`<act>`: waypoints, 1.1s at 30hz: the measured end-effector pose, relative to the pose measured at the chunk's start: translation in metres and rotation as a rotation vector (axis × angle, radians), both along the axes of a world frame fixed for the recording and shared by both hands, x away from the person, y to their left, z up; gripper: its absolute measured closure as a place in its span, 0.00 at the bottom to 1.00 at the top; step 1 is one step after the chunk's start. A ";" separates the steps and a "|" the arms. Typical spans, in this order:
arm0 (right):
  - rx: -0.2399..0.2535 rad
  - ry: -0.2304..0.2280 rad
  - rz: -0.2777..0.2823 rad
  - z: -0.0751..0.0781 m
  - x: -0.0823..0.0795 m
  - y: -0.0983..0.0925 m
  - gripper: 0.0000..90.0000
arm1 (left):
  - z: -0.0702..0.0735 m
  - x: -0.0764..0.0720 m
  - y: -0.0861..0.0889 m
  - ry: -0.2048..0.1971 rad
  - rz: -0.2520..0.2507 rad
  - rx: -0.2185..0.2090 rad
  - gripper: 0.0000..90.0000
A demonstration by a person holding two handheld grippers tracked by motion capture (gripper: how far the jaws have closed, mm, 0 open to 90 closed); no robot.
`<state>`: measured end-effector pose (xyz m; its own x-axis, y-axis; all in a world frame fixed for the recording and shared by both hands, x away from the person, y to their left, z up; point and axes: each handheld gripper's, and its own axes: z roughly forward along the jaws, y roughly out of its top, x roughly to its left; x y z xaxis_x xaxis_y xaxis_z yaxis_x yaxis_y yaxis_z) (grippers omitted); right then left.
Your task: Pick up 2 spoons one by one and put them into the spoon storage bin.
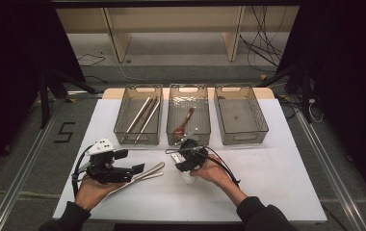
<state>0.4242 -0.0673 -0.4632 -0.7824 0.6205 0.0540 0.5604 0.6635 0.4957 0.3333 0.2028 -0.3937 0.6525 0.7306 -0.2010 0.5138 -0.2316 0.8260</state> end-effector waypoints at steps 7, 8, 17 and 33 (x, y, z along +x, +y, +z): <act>-0.006 0.018 0.014 -0.003 0.000 0.002 0.61 | -0.001 0.000 -0.001 0.003 -0.003 0.002 0.18; -0.006 0.022 0.017 -0.003 0.000 0.002 0.62 | -0.001 0.000 -0.001 0.002 -0.002 0.001 0.18; -0.011 0.045 0.047 -0.006 -0.003 0.005 0.73 | -0.001 0.000 0.000 0.000 -0.004 0.001 0.18; -0.003 0.062 0.071 -0.005 -0.009 0.008 0.93 | -0.001 0.000 -0.001 0.000 -0.007 0.009 0.18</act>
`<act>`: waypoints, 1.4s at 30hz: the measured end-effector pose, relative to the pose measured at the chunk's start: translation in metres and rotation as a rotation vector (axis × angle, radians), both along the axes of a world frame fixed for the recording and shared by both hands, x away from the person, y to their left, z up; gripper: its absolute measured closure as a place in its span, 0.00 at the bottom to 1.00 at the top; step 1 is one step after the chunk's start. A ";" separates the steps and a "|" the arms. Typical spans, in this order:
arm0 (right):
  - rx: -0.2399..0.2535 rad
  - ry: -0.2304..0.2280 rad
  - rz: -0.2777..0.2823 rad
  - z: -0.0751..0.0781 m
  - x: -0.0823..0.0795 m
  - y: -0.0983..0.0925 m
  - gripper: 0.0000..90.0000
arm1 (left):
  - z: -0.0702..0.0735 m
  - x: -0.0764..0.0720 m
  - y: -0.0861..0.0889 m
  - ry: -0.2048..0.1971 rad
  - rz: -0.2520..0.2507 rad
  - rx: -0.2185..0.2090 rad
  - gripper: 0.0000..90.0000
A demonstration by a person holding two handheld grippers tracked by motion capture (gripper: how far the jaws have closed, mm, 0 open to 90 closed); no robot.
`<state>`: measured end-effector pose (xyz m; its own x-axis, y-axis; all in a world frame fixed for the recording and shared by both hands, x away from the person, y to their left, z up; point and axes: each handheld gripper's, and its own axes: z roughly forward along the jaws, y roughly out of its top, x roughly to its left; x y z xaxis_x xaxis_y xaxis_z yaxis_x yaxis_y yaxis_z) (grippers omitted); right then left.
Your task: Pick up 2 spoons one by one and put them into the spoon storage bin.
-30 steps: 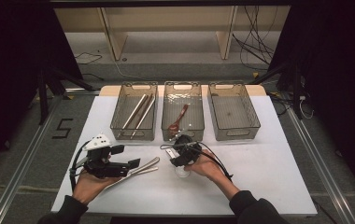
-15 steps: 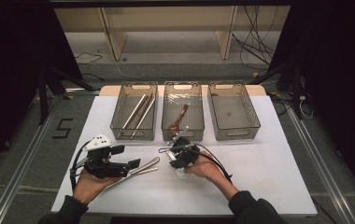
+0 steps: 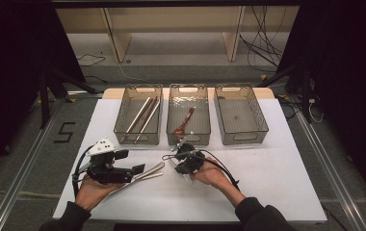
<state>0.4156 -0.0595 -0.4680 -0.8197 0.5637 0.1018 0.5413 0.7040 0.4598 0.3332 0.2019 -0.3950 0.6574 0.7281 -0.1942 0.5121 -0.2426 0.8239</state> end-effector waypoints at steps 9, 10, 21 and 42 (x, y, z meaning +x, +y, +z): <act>0.015 -0.015 0.005 0.006 0.001 -0.007 0.94 | -0.001 0.001 0.000 0.004 -0.001 0.003 0.18; 0.019 -0.012 0.006 0.007 0.001 -0.007 0.94 | -0.001 0.001 0.000 0.005 -0.001 0.003 0.18; 0.071 -0.035 -0.006 0.021 0.002 -0.018 0.94 | -0.002 0.001 0.001 0.006 -0.003 0.000 0.18; 0.172 -0.126 -0.081 0.064 0.011 -0.049 0.94 | -0.003 0.003 0.002 0.014 0.001 -0.004 0.18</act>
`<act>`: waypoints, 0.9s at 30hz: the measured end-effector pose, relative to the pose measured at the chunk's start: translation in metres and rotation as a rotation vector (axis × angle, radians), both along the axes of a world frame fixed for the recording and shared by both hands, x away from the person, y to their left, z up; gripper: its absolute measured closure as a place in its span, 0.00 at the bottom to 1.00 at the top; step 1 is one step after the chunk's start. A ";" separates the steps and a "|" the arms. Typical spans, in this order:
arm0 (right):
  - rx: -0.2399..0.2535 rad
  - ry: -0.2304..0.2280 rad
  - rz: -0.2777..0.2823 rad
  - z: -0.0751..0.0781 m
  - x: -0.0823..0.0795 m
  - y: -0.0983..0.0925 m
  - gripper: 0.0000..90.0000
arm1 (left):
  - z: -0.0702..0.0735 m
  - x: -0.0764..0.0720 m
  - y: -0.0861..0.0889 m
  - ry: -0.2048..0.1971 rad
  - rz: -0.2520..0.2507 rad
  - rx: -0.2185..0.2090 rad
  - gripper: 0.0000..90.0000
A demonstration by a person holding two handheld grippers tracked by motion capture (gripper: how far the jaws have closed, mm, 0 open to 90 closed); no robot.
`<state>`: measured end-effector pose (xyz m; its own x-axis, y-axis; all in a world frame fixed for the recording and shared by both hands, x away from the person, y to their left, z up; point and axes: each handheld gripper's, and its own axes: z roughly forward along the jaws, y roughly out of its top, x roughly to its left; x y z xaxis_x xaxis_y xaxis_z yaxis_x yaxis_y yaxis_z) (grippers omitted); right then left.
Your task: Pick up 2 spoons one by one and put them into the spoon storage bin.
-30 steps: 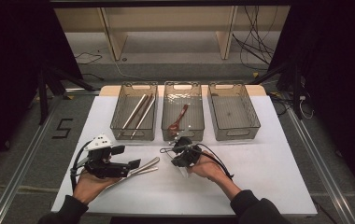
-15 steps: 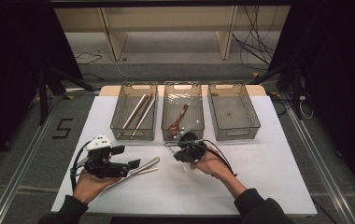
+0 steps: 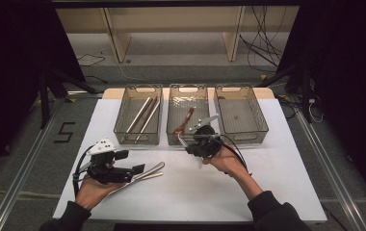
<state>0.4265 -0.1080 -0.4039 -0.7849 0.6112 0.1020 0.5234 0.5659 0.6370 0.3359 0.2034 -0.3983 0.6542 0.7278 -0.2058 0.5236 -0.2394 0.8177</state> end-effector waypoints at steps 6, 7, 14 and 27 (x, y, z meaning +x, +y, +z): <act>0.019 -0.016 -0.031 0.010 0.004 -0.007 0.94 | 0.000 0.000 0.001 0.001 0.003 -0.001 0.18; 0.020 -0.023 -0.032 0.012 0.006 -0.008 0.94 | 0.000 0.000 0.001 0.001 0.003 -0.001 0.18; 0.032 -0.059 -0.073 0.033 0.021 -0.013 0.94 | 0.000 0.000 0.000 -0.006 0.003 -0.002 0.18; 0.033 -0.087 -0.174 0.053 0.057 -0.013 0.94 | -0.001 0.000 0.001 -0.011 0.004 0.002 0.18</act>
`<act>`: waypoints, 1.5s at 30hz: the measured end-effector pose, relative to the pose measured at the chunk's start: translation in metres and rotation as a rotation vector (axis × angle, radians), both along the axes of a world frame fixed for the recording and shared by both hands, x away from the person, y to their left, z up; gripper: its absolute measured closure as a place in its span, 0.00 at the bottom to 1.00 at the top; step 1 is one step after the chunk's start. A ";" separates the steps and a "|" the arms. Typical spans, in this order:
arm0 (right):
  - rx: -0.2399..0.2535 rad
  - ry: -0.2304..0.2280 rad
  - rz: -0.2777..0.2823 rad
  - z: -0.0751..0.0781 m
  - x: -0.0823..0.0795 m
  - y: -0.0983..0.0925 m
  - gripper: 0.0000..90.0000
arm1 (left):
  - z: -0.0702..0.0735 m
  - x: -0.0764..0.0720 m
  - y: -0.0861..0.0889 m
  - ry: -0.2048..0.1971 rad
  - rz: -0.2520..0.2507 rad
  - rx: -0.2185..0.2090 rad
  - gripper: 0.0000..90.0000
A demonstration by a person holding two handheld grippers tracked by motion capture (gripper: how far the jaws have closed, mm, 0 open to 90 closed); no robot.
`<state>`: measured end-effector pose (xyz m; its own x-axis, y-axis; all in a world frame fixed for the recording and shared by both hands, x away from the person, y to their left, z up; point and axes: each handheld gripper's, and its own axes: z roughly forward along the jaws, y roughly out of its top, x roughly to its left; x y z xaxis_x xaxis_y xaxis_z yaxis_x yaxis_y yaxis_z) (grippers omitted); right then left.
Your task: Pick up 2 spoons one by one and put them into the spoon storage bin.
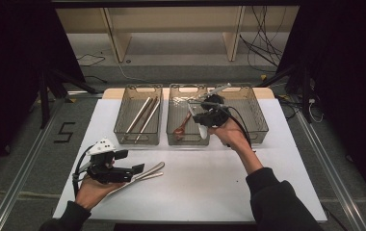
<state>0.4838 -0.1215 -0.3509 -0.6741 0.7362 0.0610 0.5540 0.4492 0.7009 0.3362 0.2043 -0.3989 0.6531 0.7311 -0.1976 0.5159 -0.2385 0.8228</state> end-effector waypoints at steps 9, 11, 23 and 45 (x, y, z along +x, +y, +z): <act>-0.003 0.005 -0.063 0.000 0.023 0.007 0.94 | 0.000 0.000 0.001 0.000 -0.001 0.003 0.18; -0.011 0.006 -0.078 -0.001 0.026 0.009 0.94 | 0.000 0.000 0.000 0.001 0.001 0.000 0.18; -0.033 0.017 -0.129 -0.008 0.042 0.014 0.93 | 0.000 0.000 0.001 0.000 -0.002 0.002 0.18; -0.009 0.020 -0.164 -0.013 0.050 0.013 0.79 | 0.000 0.001 0.001 0.007 -0.005 0.005 0.18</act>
<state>0.5342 -0.1083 -0.3639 -0.5435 0.8368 0.0660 0.6343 0.3579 0.6852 0.3367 0.2056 -0.3993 0.6551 0.7290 -0.1986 0.5203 -0.2447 0.8182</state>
